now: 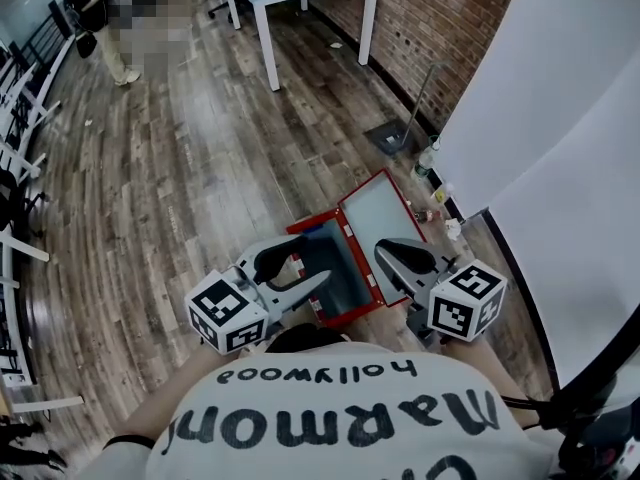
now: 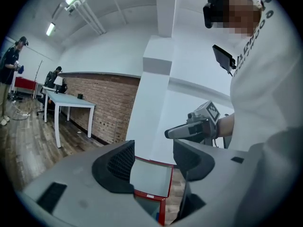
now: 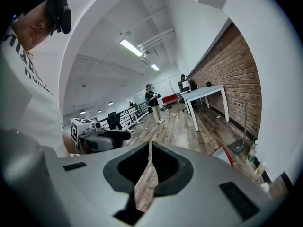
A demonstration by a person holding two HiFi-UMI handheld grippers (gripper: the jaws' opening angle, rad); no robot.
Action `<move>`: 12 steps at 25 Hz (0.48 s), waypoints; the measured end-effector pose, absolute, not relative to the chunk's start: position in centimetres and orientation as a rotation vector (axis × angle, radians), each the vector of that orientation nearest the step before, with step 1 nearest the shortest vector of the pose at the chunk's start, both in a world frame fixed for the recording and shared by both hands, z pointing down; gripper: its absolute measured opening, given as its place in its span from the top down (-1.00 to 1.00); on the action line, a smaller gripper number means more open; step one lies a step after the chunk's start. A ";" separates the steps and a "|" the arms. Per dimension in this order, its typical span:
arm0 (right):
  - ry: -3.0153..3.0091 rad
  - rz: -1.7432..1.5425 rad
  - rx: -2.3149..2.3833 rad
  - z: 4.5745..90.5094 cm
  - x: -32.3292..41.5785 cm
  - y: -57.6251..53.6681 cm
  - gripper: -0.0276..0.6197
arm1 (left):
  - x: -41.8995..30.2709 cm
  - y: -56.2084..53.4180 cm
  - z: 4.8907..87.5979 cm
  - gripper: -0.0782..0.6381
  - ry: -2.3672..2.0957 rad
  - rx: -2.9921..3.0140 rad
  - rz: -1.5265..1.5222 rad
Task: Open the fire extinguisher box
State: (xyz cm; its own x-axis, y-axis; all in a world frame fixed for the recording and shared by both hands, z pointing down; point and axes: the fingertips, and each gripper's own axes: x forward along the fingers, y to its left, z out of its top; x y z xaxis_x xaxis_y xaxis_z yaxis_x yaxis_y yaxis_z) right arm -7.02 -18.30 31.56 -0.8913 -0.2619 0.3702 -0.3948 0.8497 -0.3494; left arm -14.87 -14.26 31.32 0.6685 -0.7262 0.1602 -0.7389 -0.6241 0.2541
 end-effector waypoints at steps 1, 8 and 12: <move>-2.719 0.602 0.496 31.6 -7.1 -18.3 0.82 | -14.9 -14.3 31.4 0.07 -1.170 2.586 0.064; -2.693 0.523 0.562 31.5 -6.4 -19.0 0.88 | -15.7 -14.3 31.7 0.07 -1.180 2.552 0.070; -2.681 0.564 0.613 32.1 -5.3 -19.8 0.88 | -15.5 -14.0 31.9 0.07 -1.183 2.546 0.064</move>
